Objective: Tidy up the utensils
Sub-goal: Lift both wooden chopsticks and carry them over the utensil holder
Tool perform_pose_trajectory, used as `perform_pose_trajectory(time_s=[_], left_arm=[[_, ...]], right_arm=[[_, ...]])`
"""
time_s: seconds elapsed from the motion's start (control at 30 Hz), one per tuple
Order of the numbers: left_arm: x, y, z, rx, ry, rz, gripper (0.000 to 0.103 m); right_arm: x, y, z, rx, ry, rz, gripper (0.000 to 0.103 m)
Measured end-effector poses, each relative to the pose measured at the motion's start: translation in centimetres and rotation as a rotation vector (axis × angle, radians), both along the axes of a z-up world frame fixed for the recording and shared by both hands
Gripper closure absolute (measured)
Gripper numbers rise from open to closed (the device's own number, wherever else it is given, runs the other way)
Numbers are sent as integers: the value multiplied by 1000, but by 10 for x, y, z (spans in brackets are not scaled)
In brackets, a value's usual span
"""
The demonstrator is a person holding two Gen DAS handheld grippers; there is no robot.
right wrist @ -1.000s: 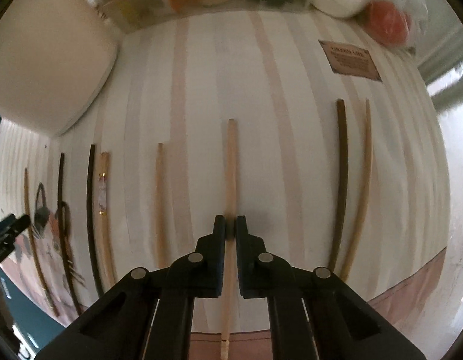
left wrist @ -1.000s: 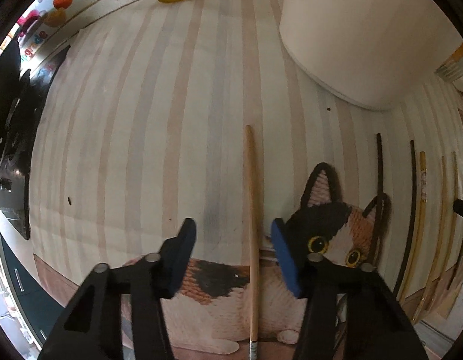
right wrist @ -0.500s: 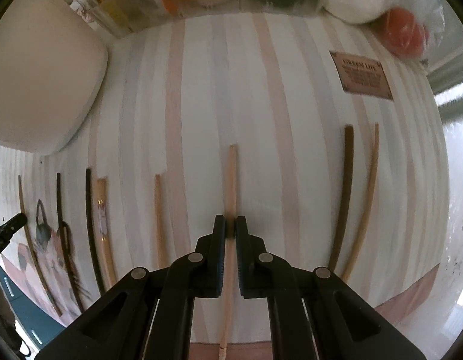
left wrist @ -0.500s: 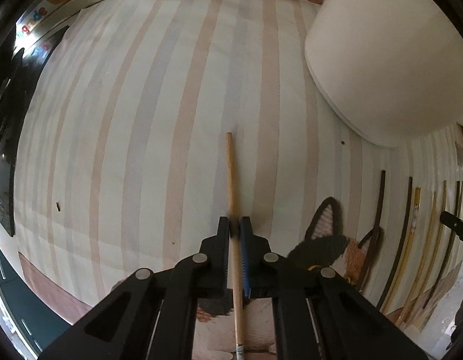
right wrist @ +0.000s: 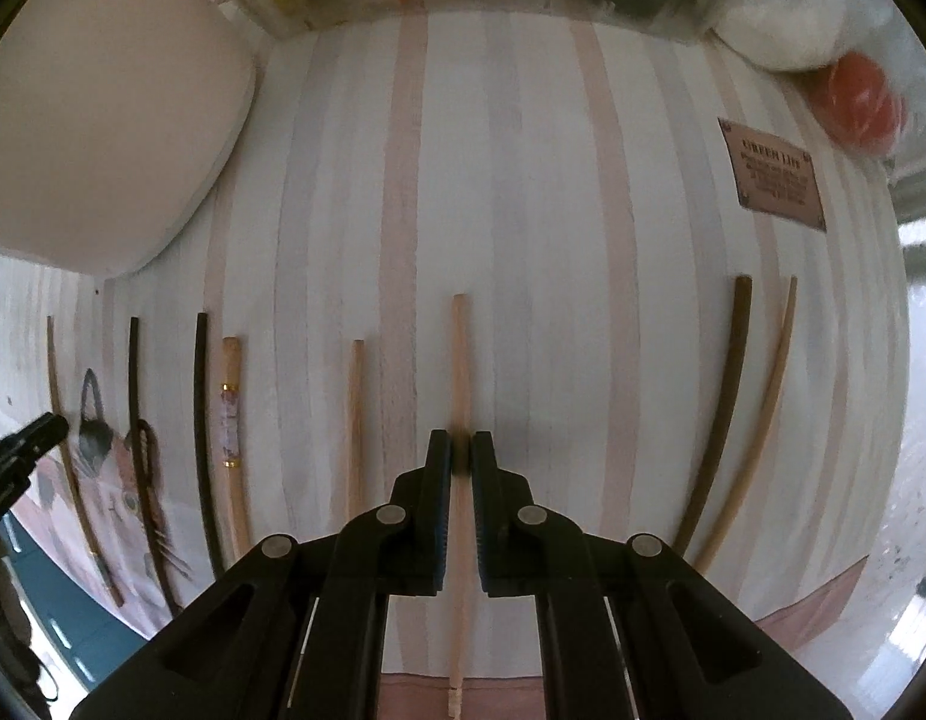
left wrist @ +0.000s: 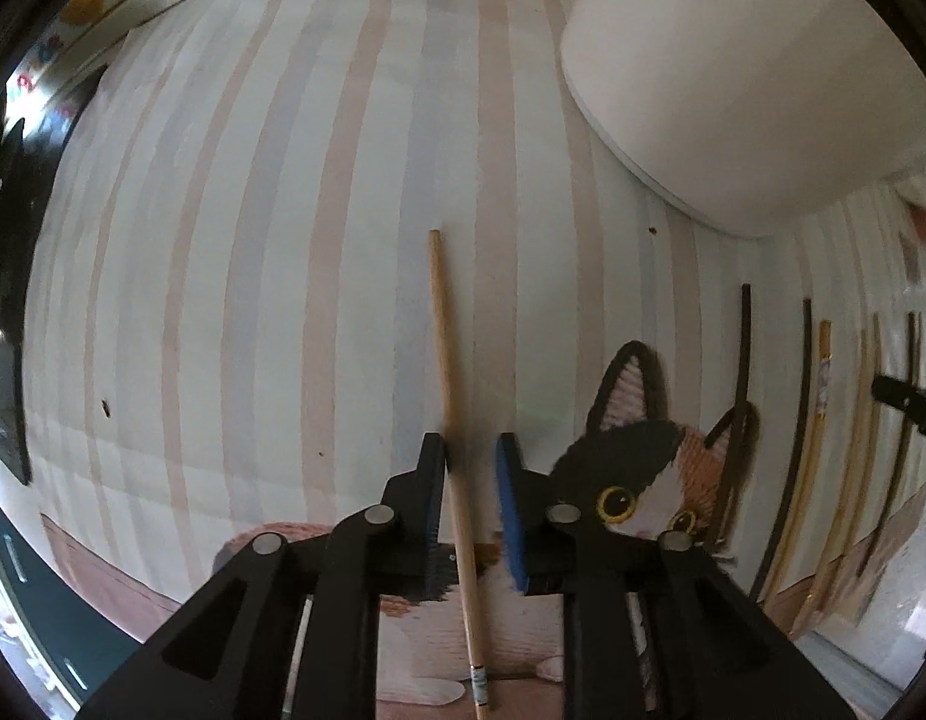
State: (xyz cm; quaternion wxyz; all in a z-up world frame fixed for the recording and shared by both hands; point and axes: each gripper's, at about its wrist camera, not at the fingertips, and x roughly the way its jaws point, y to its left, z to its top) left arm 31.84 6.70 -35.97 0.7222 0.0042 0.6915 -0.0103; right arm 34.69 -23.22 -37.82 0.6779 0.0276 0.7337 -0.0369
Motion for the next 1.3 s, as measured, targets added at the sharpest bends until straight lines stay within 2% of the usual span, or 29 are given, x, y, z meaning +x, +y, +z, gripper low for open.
perform_pose_trajectory(time_s=[0.07, 0.17, 0.3, 0.63, 0.9, 1.07, 1.3], left_arm=[[0, -3, -1, 8, -10, 0, 99], [-8, -2, -1, 8, -23, 11, 99], [-20, -1, 16, 13, -61, 13, 99], [-27, -17, 62, 7, -147, 0, 99], [-32, -24, 101, -16, -228, -21, 99], [-33, -26, 132, -34, -303, -31, 99], [-34, -28, 172, -45, -399, -45, 99]], right_arm=[[-5, 4, -2, -14, -14, 6, 96], [-8, 7, -1, -22, -45, 1, 97], [-16, 8, 7, 8, -94, -30, 97], [-41, -2, 54, 69, -206, -62, 97], [-59, 1, 103, 119, -339, -77, 97], [-58, 11, 132, 142, -411, -70, 97], [-48, 29, 155, 171, -511, -72, 97]])
